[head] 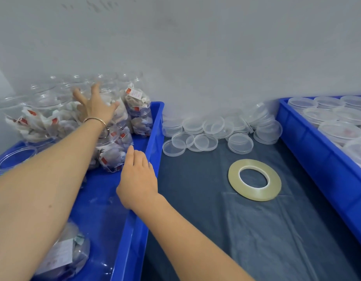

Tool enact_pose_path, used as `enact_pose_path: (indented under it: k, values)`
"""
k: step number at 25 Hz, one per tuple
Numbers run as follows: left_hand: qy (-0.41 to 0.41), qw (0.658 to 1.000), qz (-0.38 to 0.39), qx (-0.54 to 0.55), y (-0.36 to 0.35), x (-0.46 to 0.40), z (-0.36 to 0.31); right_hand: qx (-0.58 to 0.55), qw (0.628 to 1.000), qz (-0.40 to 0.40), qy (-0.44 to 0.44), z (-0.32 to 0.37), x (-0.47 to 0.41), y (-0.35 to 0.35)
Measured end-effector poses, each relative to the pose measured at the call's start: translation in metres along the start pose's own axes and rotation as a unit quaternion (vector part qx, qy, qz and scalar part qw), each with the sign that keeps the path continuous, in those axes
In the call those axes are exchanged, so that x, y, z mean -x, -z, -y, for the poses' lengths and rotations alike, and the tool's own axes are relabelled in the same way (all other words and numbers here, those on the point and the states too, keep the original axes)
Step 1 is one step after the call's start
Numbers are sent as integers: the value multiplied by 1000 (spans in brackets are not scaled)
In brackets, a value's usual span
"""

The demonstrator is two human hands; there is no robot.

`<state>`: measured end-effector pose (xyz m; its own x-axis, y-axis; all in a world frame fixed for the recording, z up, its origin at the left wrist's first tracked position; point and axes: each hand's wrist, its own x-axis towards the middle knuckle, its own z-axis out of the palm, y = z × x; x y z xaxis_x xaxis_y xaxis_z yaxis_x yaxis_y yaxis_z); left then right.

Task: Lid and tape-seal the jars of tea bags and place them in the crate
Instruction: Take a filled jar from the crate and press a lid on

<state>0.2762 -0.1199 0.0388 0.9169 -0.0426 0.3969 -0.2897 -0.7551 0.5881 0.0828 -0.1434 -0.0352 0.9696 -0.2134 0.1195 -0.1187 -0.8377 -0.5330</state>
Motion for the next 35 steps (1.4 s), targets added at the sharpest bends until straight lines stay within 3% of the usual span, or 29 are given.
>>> enact_pose_path:
  k: [2, 6, 9, 12, 15, 18, 21, 23, 30, 35]
  values:
    - [-7, 1000, 15, 18, 0, -10, 2, 2, 1000, -4, 1, 0, 0, 0]
    - [13, 995, -36, 92, -2, -5, -6, -2, 1000, -9, 5, -1, -2, -1]
    - [-47, 981, -109, 155, -9, 27, -17, -13, 1000, -16, 8, -1, -2, -1]
    - [-127, 943, -178, 252, -9, 67, -41, -144, 988, -54, 19, -5, 2, 2]
    - [-155, 924, -164, 310, -10, 103, -80, -293, 951, -96, 29, -31, 14, 10]
    - [-139, 925, -103, 337, -28, 151, -109, -213, 965, -152, -10, -93, 26, 20]
    - [-104, 925, -39, 364, -54, 206, -108, 42, 982, -138, -120, -171, 39, 35]
    - [-88, 930, 1, 357, -71, 237, -94, 117, 969, -125, -177, -209, 46, 46]
    - [-141, 928, 46, 341, -96, 279, -64, 163, 946, -60, -273, -249, 29, 62]
    - [-153, 928, 78, 329, -102, 277, -60, 134, 933, -3, -334, -252, 8, 77]
